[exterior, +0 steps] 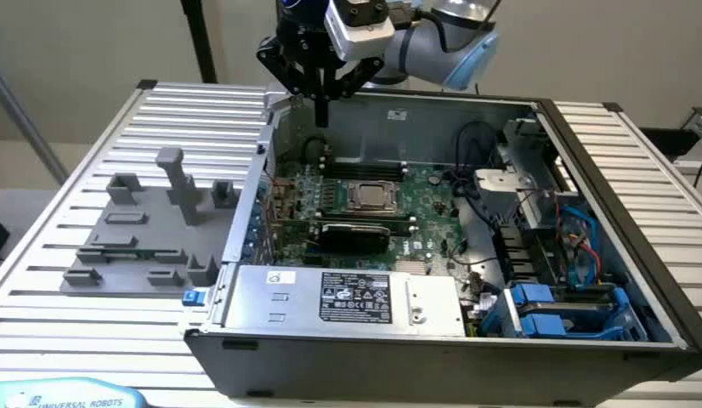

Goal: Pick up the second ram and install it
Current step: 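Reach for the second ram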

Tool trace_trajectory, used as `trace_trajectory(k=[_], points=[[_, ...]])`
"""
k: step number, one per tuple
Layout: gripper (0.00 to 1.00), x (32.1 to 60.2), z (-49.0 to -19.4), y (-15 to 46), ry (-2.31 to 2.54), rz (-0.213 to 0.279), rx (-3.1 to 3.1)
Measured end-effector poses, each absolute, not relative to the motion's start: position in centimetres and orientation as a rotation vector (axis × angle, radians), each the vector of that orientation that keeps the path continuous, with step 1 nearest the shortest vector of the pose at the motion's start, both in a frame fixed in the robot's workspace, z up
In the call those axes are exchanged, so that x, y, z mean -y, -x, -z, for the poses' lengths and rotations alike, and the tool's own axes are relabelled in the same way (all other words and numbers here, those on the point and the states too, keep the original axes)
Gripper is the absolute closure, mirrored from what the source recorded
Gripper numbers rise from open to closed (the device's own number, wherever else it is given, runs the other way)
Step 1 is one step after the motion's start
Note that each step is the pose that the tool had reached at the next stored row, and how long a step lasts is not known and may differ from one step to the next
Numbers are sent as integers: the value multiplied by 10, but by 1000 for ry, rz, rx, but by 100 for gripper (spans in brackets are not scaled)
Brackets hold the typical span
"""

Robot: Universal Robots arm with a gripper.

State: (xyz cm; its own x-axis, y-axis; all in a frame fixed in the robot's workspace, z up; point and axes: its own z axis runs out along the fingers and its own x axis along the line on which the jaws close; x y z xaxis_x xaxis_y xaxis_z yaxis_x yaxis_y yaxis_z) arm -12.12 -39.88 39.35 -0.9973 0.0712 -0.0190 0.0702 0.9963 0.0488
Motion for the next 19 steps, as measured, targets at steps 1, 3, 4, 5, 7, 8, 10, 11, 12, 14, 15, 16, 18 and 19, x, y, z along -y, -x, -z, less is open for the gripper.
trace_trajectory(k=[1, 3, 4, 5, 7, 8, 10, 11, 12, 14, 15, 16, 18, 19], points=[[89, 399, -393, 121, -110, -75, -3118], [89, 399, -394, 121, -110, -75, -3118], [89, 399, -394, 121, -110, -75, -3118], [89, 399, -394, 121, -110, -75, -3118], [89, 399, -394, 121, -110, -75, -3118], [89, 399, -394, 121, -110, -75, -3118], [89, 399, -394, 121, -110, -75, -3118], [89, 399, -394, 121, -110, -75, -3118], [89, 399, -394, 121, -110, -75, -3118], [89, 399, -394, 121, -110, -75, -3118], [89, 399, -394, 123, -111, -74, -3118], [89, 399, -394, 124, -111, -74, -3118], [89, 401, -394, 131, -110, -75, -3118], [89, 402, -394, 135, -110, -75, -3118]])
